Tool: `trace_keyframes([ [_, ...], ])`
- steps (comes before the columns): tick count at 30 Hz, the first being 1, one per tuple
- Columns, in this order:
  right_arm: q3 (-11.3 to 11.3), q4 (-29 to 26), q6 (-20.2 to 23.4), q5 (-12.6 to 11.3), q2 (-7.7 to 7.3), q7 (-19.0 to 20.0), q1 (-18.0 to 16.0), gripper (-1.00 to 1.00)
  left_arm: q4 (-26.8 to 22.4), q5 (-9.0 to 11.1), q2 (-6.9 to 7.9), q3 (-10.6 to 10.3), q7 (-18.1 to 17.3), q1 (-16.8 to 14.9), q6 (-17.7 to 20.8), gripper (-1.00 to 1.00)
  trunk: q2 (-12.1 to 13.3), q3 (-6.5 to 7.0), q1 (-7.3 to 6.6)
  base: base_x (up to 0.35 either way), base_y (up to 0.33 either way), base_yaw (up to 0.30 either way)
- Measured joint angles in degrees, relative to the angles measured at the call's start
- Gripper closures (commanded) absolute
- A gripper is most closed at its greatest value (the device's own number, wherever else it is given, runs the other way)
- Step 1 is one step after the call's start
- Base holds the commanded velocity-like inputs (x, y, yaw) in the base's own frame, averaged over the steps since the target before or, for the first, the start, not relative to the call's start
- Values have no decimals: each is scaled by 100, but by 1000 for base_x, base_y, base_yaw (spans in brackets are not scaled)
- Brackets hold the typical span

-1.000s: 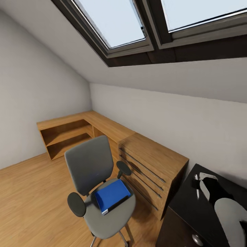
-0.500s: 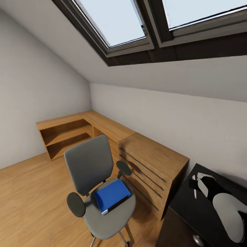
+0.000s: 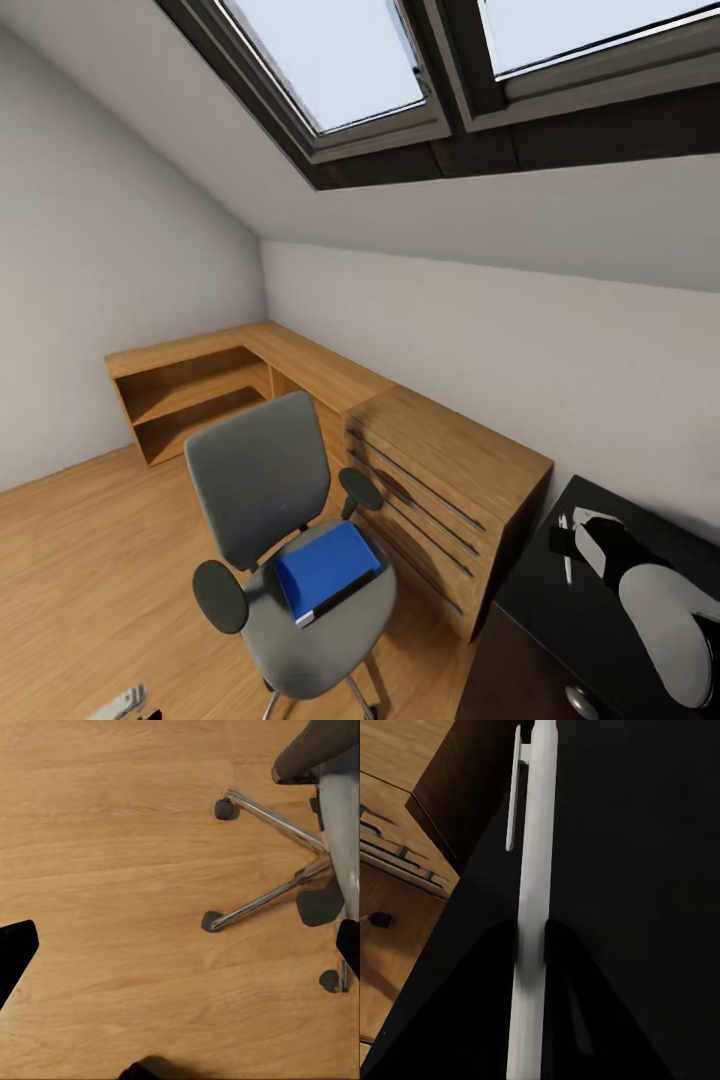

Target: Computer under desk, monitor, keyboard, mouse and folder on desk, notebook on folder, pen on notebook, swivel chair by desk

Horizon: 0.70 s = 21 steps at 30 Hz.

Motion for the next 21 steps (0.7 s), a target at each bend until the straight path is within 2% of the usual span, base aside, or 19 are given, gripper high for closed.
trace_keyframes([
  [1,4,37,2,3,-3,1,0,100,-374,36,43,74,1,-1,402,-100,-40,-18,22,0,0,0],
  [3,7,64,3,5,-5,-1,0,100,-742,68,71,149,2,1,698,-100,-121,-54,66,0,0,0],
  [6,21,102,26,14,-16,-24,0,100,-1760,125,100,407,1,1,1401,-100,-241,-108,132,0,0,0],
  [9,29,111,41,20,-33,-42,0,100,-2234,137,85,587,1,2,1880,-100,-362,-162,198,0,0,0],
  [14,35,120,52,23,-50,-52,0,100,-2416,148,74,764,0,3,2154,-100,-563,-253,308,0,0,0],
  [21,38,124,57,32,-61,-86,0,100,-1977,142,50,943,-25,3,2145,-100,-844,-379,462,0,0,0],
])
